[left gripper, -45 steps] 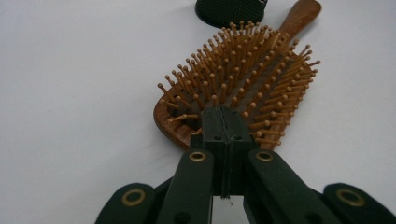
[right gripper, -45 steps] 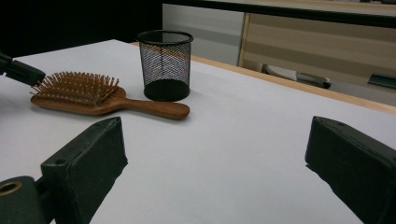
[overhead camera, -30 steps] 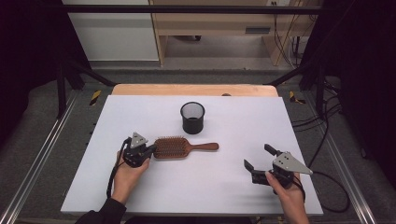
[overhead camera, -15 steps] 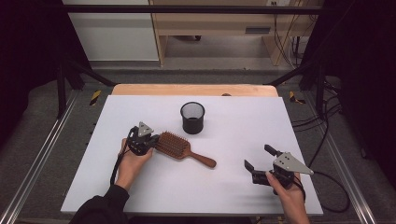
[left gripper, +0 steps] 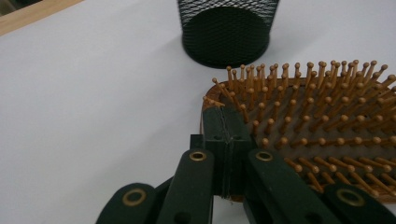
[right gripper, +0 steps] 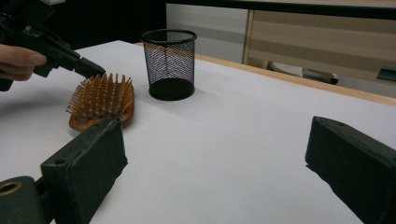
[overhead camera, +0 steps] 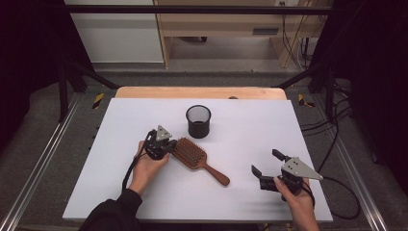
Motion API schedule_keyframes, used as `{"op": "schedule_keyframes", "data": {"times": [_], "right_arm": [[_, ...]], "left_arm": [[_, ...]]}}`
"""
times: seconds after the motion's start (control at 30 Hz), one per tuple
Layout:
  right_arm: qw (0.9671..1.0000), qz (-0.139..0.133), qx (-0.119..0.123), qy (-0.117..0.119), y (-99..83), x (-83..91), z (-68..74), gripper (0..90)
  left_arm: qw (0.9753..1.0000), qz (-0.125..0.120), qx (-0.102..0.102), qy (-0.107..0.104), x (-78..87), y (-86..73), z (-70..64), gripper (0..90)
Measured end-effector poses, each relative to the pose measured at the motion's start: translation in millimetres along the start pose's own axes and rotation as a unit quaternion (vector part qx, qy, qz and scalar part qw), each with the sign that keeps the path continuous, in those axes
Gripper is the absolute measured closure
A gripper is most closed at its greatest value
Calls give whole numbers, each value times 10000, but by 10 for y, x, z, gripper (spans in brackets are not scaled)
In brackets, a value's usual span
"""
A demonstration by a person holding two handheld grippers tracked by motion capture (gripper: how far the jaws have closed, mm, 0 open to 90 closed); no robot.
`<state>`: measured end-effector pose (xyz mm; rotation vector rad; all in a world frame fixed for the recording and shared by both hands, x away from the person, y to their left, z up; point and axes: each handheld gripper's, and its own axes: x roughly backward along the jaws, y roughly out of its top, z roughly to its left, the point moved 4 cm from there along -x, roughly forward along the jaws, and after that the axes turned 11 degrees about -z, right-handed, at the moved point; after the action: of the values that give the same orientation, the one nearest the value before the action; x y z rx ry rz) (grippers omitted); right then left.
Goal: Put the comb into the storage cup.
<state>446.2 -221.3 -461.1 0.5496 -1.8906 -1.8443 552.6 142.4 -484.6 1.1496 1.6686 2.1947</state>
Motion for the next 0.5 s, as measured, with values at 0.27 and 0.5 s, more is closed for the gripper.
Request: {"op": "schedule_keyframes", "data": {"times": [0.27,0.5], "right_arm": [[10000,-7,-6,-17,5,10,0,49],[10000,-6,1,-6,10,14,4,48]], "left_arm": [[9997,-21,-57,-228,-47,39,-218,900],[9993,-25,-92,-364,-64,60,-363,900]]}}
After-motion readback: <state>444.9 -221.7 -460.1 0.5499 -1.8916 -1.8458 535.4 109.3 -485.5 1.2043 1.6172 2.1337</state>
